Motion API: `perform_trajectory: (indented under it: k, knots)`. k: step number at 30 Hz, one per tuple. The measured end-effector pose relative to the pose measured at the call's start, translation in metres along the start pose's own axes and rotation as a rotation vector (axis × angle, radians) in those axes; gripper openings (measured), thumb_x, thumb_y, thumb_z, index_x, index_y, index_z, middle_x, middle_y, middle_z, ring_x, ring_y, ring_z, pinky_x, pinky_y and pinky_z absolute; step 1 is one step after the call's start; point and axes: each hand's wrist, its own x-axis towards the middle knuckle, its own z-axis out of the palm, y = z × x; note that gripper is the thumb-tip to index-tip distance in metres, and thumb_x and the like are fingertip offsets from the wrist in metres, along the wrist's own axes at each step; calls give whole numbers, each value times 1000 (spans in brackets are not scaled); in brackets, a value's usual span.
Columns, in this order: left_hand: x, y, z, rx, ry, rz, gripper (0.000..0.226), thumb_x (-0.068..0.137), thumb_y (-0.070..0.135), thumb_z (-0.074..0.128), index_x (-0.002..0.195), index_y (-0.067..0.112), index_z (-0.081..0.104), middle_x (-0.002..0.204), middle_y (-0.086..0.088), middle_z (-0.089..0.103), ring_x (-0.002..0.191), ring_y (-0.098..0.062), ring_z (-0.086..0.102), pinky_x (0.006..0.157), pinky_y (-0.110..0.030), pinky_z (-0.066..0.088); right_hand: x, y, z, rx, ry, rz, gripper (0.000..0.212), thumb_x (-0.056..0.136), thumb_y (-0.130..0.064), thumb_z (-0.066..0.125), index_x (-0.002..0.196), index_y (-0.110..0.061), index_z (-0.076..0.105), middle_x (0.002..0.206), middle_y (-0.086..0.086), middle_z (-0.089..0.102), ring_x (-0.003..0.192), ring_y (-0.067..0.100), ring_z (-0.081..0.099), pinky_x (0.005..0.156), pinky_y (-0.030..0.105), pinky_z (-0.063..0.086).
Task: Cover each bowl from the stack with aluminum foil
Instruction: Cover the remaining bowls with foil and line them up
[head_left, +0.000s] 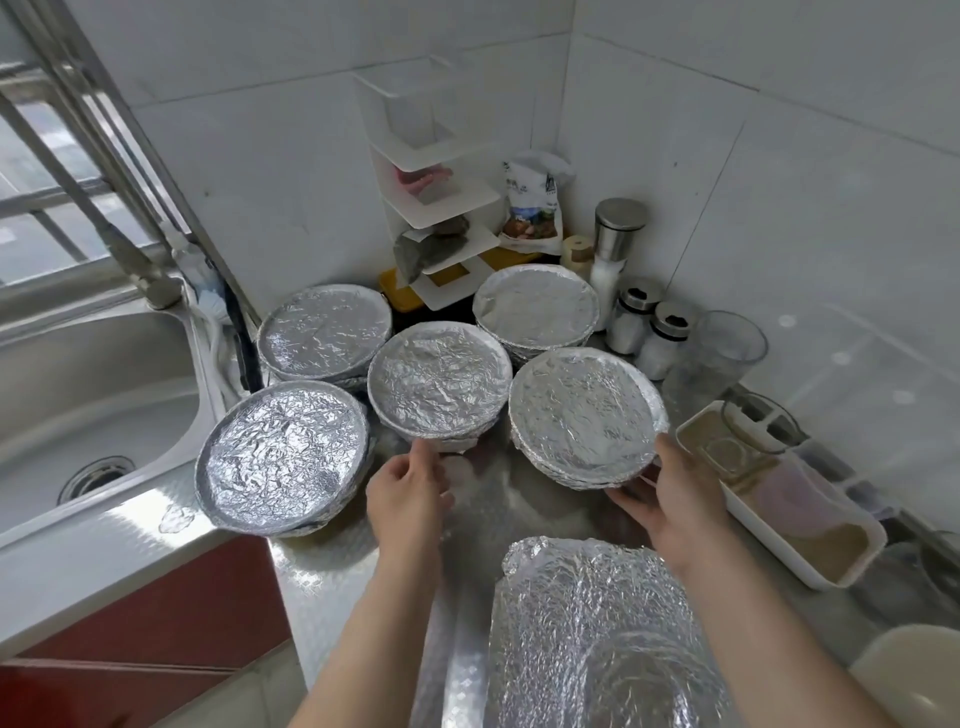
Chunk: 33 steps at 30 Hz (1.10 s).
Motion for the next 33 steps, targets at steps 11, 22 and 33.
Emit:
perform_trajectory:
  k: [11,22,33]
  knots:
    - [24,2,12,-96,-51,-43,27,98,22,59,79,3,63,79,-14,68,78,-25,68,68,-31,56,8,0,5,-128,32,-82,24,92,-3,53,95,-24,63,111,8,65,103,26,63,63,35,57]
    - [-9,-27,-14,601,-431,10,33,81,43,77,97,16,65,89,-2,71,81,-23,69,80,-39,58,-12,-10,0,-326,133,-156,28,94,-21,55,121,-16,55,112,9,59,103,24,60,82,45,56]
    - [-94,-25,-88,684,-339,382,29,82,4,74,64,22,59,59,3,61,60,-8,54,64,-23,42,-88,19,-79,-1475,-100,-545,94,79,-35,69,151,-35,8,158,1,14,145,25,11,110,50,30]
